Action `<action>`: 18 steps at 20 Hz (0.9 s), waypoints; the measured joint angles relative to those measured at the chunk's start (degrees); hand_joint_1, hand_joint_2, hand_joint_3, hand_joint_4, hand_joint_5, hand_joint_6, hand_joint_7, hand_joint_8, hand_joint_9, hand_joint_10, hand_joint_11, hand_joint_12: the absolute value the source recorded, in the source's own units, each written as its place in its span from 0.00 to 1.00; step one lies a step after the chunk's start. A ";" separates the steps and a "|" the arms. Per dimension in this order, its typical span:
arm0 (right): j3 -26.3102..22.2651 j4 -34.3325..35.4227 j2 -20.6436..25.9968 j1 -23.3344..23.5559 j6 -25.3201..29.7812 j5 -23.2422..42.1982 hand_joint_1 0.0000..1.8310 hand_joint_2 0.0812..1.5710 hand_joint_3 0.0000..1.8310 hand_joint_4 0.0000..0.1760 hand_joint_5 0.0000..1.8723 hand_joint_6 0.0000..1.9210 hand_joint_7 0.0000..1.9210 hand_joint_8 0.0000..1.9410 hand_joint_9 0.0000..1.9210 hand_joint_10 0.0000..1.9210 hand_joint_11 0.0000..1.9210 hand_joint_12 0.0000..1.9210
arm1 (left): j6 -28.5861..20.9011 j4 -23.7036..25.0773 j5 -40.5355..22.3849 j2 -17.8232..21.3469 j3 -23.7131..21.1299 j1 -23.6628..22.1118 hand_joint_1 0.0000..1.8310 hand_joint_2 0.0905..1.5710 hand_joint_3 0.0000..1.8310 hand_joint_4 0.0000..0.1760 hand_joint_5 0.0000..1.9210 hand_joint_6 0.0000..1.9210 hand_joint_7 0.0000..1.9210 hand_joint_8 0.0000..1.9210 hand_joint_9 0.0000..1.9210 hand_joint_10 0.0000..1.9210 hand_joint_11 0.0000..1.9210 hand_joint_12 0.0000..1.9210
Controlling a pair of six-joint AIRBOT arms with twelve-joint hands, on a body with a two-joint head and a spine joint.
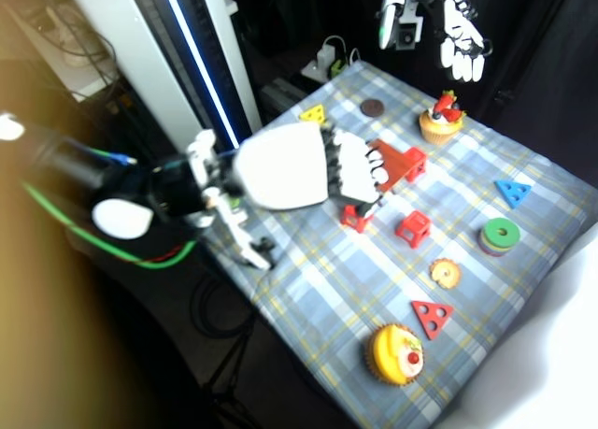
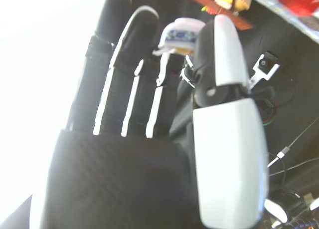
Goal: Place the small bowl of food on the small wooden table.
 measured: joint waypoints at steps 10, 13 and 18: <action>0.83 -2.89 -3.06 3.19 0.22 -0.85 0.69 0.66 0.00 0.00 0.63 0.40 0.51 0.43 0.42 0.23 0.10 0.75 | 0.00 0.07 0.61 -0.02 0.24 -0.42 0.34 0.67 0.00 0.75 0.21 0.00 0.16 0.00 0.14 0.00 0.00 0.24; 1.01 -3.26 -3.93 3.19 0.24 -1.03 0.69 0.68 0.00 0.00 0.59 0.47 0.48 0.48 0.46 0.19 0.19 0.74 | 0.00 0.07 0.66 -0.02 0.28 -0.42 0.33 0.67 0.00 0.82 0.19 0.00 0.16 0.01 0.13 0.00 0.00 0.18; 1.57 -4.28 -4.57 3.61 0.28 -2.78 0.67 0.70 0.00 0.00 0.54 0.53 0.47 0.52 0.44 0.27 0.20 0.77 | 0.00 0.04 0.66 0.00 0.35 -0.42 0.34 0.67 0.00 0.84 0.19 0.00 0.16 0.00 0.13 0.00 0.00 0.19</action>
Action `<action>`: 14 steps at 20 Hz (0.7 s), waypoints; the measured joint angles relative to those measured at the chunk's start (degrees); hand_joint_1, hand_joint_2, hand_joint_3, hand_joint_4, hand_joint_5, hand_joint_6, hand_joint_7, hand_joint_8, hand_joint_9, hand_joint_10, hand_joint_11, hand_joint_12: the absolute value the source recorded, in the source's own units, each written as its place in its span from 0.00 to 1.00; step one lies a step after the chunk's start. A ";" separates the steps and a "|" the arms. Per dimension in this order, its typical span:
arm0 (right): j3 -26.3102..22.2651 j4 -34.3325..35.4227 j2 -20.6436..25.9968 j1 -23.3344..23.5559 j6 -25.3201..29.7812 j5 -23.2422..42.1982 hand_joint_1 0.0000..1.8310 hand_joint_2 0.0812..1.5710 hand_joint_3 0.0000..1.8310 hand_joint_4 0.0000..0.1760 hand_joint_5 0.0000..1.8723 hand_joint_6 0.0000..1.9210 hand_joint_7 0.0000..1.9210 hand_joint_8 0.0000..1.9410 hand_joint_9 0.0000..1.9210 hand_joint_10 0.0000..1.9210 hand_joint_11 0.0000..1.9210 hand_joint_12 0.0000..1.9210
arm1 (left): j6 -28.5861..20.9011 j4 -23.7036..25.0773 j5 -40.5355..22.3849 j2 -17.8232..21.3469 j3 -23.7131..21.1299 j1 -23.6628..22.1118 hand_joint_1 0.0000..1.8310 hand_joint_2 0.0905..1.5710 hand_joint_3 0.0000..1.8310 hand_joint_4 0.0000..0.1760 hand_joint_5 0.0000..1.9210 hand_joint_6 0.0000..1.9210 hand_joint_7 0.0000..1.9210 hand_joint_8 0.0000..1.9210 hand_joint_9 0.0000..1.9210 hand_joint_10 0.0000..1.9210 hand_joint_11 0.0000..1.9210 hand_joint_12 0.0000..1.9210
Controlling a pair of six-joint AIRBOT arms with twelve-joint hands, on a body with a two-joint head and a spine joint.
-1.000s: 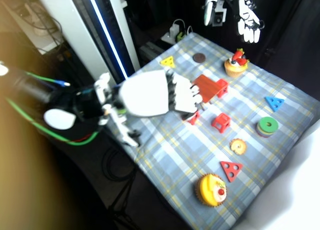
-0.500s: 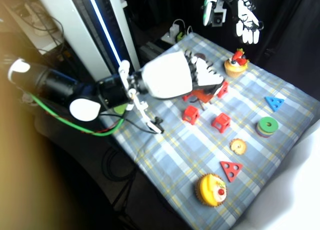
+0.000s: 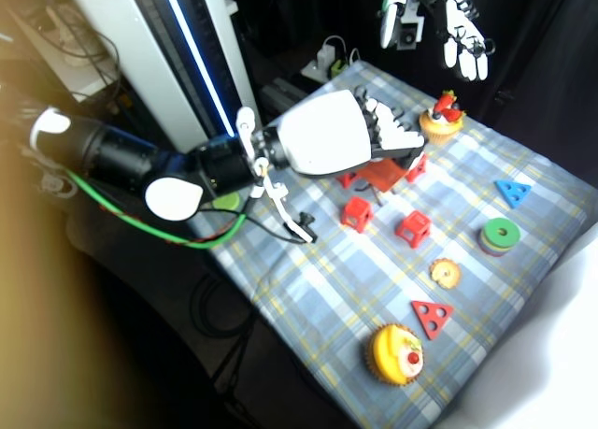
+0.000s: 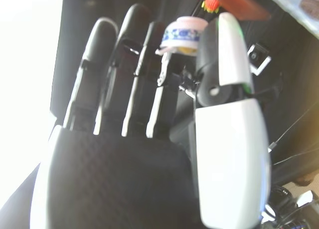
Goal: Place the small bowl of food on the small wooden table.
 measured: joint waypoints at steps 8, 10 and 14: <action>0.48 -0.44 -0.13 0.00 0.00 -1.95 0.64 0.70 0.00 0.00 0.52 0.51 0.37 0.33 0.42 0.24 0.25 0.75 | 0.00 0.07 0.02 -0.02 0.00 -0.07 0.37 0.66 0.00 0.85 0.21 0.00 0.19 0.00 0.16 0.00 0.00 0.23; 0.59 -0.57 -0.13 0.00 0.00 -2.01 0.65 0.65 0.00 0.00 0.42 0.10 0.32 0.07 0.35 0.20 0.17 0.73 | 0.00 0.09 0.04 -0.02 0.00 -0.07 0.37 0.66 0.00 0.91 0.21 0.00 0.19 0.00 0.16 0.00 0.00 0.23; 0.61 -0.61 -0.13 0.00 0.00 -2.21 0.63 0.64 0.00 0.26 0.39 0.00 0.31 0.01 0.28 0.17 0.08 0.71 | 0.00 0.11 0.00 -0.20 0.31 -0.07 0.38 0.65 0.00 0.87 0.22 0.00 0.19 0.00 0.17 0.00 0.00 0.23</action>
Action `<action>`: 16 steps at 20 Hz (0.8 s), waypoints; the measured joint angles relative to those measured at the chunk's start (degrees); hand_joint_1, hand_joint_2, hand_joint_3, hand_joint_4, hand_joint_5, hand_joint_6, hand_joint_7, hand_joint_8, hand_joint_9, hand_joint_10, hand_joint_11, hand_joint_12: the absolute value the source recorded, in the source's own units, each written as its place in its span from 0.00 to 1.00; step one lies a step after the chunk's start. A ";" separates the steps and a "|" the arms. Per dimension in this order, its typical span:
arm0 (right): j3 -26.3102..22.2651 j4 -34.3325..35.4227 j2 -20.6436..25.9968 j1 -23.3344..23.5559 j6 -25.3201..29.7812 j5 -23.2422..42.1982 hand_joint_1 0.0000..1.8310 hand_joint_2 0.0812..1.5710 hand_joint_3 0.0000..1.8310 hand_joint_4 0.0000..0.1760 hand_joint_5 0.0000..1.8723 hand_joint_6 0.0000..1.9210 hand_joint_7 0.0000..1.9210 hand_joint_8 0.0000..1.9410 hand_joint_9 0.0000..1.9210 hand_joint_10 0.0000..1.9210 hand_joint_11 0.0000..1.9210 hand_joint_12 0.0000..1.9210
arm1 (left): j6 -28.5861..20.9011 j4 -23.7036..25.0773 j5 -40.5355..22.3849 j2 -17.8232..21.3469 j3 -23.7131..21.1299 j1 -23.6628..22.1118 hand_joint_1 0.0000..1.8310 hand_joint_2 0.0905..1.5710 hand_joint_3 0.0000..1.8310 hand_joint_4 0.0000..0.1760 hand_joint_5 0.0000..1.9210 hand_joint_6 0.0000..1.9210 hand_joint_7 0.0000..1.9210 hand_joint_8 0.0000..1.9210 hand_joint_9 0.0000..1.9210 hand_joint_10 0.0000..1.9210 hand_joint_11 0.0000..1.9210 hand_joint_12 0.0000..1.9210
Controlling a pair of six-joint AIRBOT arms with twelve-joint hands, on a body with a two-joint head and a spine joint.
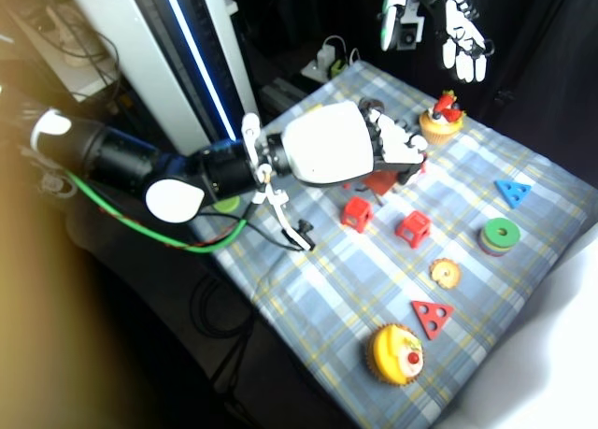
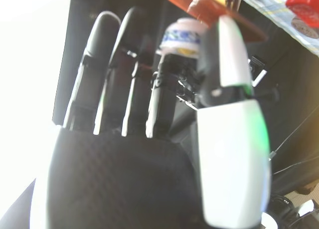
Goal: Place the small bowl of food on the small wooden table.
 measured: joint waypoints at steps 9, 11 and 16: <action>0.00 0.00 0.00 0.00 0.00 -0.17 0.60 0.61 0.00 0.49 0.40 0.00 0.32 0.00 0.27 0.23 0.08 0.77 | 0.00 0.04 0.07 -0.04 0.00 0.00 0.36 0.66 0.00 0.86 0.21 0.00 0.19 0.00 0.17 0.00 0.00 0.23; -0.02 0.13 0.04 0.00 0.02 -0.13 0.59 0.59 0.00 0.43 0.38 0.00 0.29 0.00 0.23 0.24 0.06 0.74 | 0.00 0.04 0.07 -0.04 0.00 0.00 0.36 0.66 0.00 0.86 0.22 0.00 0.20 0.00 0.17 0.00 0.00 0.25; -0.98 1.75 4.07 0.00 0.00 1.29 0.58 0.61 0.00 0.07 0.32 0.00 0.27 0.00 0.26 0.04 0.06 0.53 | 0.00 -0.76 -0.92 -0.02 0.00 -0.15 0.39 0.64 0.00 0.79 0.21 0.00 0.21 0.00 0.19 0.00 0.00 0.24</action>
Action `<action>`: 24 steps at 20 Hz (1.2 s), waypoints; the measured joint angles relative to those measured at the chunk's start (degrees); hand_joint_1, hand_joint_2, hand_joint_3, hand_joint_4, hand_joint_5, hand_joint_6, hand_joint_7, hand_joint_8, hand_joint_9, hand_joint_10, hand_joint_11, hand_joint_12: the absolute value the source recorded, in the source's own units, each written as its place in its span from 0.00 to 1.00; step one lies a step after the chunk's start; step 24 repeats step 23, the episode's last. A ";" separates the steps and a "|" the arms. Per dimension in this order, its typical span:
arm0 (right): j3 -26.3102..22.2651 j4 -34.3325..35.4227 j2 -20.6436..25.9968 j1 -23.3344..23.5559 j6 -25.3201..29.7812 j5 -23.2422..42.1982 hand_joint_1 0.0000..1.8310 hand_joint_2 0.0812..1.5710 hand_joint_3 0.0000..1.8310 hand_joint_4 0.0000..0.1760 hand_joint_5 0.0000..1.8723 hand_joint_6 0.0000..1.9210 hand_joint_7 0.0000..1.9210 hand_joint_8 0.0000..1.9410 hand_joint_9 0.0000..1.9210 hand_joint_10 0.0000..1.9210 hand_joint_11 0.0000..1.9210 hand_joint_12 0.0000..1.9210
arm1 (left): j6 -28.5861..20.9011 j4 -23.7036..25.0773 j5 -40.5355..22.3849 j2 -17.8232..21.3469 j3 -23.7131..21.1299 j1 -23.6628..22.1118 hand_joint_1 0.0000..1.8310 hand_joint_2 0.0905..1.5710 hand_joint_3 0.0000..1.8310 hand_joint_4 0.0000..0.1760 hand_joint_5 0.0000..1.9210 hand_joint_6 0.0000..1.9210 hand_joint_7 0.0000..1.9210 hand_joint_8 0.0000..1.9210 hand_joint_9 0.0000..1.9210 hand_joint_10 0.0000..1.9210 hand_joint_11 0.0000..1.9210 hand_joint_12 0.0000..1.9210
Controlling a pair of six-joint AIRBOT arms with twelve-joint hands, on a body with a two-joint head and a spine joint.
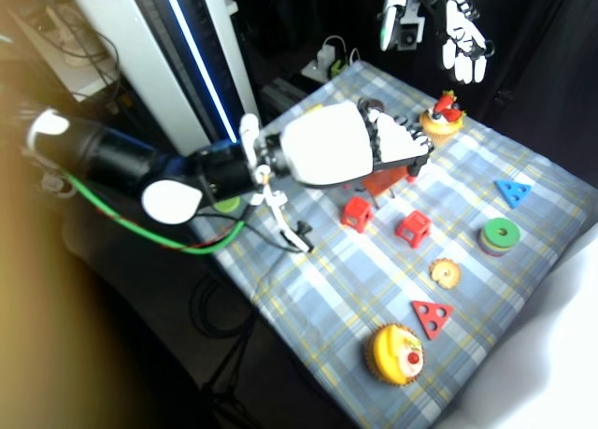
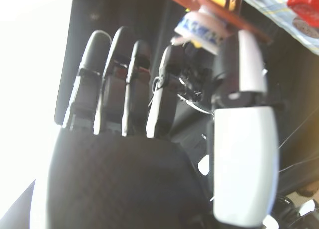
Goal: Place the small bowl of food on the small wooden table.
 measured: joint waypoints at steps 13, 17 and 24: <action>-7.67 11.78 11.82 -4.79 -5.16 16.63 0.59 0.61 0.01 0.10 0.30 0.00 0.29 0.00 0.29 0.01 0.05 0.55 | 0.00 -1.60 -4.07 0.63 -0.52 0.17 0.36 0.65 0.00 0.50 0.27 0.00 0.20 0.00 0.17 0.00 0.00 0.33; -10.86 19.39 13.97 -13.99 -7.82 24.59 0.58 0.67 0.00 0.00 0.29 0.00 0.30 0.00 0.30 0.01 0.03 0.59 | -1.60 -2.10 -6.80 0.63 -0.68 0.31 0.34 0.65 0.00 0.58 0.21 0.00 0.19 0.00 0.17 0.00 0.00 0.31; -14.60 32.83 15.13 -29.03 -8.98 39.06 0.41 0.73 0.00 0.16 0.21 0.00 0.32 0.00 0.36 0.01 0.14 0.47 | -9.53 -1.97 -16.46 0.61 0.04 1.62 0.34 0.67 0.00 0.00 0.07 0.00 0.16 0.00 0.16 0.00 0.01 0.37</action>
